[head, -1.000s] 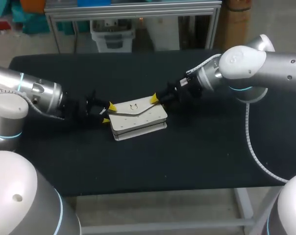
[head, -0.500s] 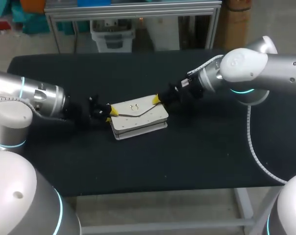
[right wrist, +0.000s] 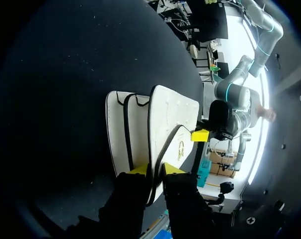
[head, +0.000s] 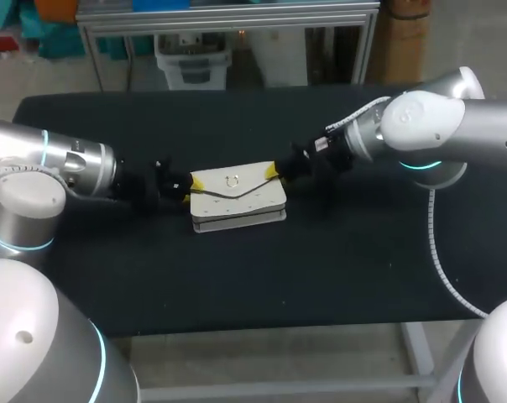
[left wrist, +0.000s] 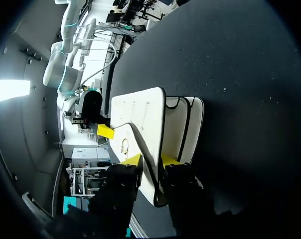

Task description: Pick up the bag, open it, inspect its contents, close it, and place it on the opposite side

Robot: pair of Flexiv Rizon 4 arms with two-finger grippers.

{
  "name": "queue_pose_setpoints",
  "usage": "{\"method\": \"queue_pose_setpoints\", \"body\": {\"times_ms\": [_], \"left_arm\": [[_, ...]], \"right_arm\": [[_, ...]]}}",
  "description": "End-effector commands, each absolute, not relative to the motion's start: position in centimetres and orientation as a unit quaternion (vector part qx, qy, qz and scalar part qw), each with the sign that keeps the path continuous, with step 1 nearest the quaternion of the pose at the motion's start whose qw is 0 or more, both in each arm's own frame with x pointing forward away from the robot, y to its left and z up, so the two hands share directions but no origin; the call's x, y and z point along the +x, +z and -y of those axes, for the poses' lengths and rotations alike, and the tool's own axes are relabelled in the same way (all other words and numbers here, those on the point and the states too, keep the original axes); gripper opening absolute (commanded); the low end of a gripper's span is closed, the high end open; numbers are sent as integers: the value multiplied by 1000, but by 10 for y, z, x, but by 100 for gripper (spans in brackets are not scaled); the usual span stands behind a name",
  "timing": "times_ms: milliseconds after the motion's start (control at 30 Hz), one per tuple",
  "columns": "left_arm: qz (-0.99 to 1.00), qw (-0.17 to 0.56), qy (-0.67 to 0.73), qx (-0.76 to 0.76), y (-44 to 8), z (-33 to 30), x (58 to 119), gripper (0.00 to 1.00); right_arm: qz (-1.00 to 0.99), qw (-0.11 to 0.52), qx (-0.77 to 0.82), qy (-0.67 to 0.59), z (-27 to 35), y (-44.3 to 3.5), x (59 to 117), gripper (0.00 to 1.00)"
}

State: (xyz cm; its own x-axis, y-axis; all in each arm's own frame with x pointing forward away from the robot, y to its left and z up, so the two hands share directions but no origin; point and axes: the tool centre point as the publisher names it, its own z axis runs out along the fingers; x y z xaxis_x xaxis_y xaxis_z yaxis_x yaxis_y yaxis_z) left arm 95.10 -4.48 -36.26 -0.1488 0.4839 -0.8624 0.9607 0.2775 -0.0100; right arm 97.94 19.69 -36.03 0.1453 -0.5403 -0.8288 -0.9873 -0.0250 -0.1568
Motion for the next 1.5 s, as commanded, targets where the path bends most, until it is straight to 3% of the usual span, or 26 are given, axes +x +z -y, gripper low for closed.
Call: {"method": "queue_pose_setpoints", "body": {"times_ms": [33, 100, 167, 267, 300, 333, 400, 433, 467, 500, 533, 933, 967, 1000, 1067, 1133, 1167, 1200, 1333, 1367, 1400, 1433, 1500], "left_arm": [[-698, 401, -304, 509, -368, 48, 952, 100], [-699, 403, -307, 504, -370, 47, 955, 100], [-700, 404, -307, 503, -372, 48, 959, 88], [-696, 404, -325, 497, -374, 48, 966, 87], [-692, 404, -334, 496, -374, 47, 967, 75], [-692, 404, -335, 495, -374, 47, 968, 69], [-691, 402, -349, 489, -375, 48, 968, 41], [-692, 402, -353, 485, -376, 48, 968, 36], [-692, 404, -352, 484, -377, 48, 968, 27], [-693, 405, -356, 479, -378, 47, 967, 14], [-693, 404, -359, 477, -379, 46, 966, 0], [-682, 406, -390, 467, -386, 43, 965, 0], [-683, 406, -390, 466, -385, 43, 966, 31], [-677, 406, -395, 470, -384, 42, 967, 43], [-674, 399, -396, 479, -382, 41, 970, 45], [-672, 394, -399, 484, -379, 40, 972, 42], [-670, 384, -395, 497, -377, 41, 973, 27], [-669, 376, -397, 504, -375, 42, 974, 3], [-664, 332, -383, 549, -369, 48, 975, 0], [-662, 327, -378, 558, -367, 49, 976, 0], [-660, 318, -372, 570, -366, 50, 975, 0], [-661, 314, -365, 576, -366, 51, 974, 0], [-657, 307, -357, 590, -364, 52, 972, 0]], "right_arm": [[-588, 383, -652, 287, -206, -359, 973, 30], [-587, 383, -652, 287, -206, -360, 973, 33], [-586, 384, -653, 289, -207, -361, 973, 33], [-585, 384, -653, 291, -208, -363, 973, 38], [-585, 384, -652, 291, -208, -364, 973, 36], [-585, 384, -652, 292, -207, -364, 974, 36], [-586, 384, -650, 294, -207, -366, 974, 29], [-588, 385, -648, 294, -207, -367, 974, 24], [-589, 385, -647, 293, -207, -367, 975, 8], [-588, 385, -647, 294, -207, -368, 975, 0], [-588, 386, -647, 295, -207, -370, 974, 0], [-585, 400, -640, 298, -204, -380, 971, 0], [-586, 400, -639, 298, -203, -379, 970, 0], [-586, 401, -639, 296, -202, -378, 970, 0], [-586, 404, -638, 294, -201, -375, 970, 18], [-586, 405, -638, 293, -200, -372, 970, 31], [-586, 405, -639, 292, -200, -370, 970, 37], [-584, 405, -640, 292, -199, -369, 970, 38], [-583, 390, -651, 291, -202, -365, 972, 37], [-582, 385, -654, 292, -202, -365, 973, 31], [-584, 379, -656, 291, -203, -365, 974, 11], [-586, 374, -658, 289, -204, -365, 975, 0], [-587, 370, -659, 290, -204, -365, 976, 0]]}}
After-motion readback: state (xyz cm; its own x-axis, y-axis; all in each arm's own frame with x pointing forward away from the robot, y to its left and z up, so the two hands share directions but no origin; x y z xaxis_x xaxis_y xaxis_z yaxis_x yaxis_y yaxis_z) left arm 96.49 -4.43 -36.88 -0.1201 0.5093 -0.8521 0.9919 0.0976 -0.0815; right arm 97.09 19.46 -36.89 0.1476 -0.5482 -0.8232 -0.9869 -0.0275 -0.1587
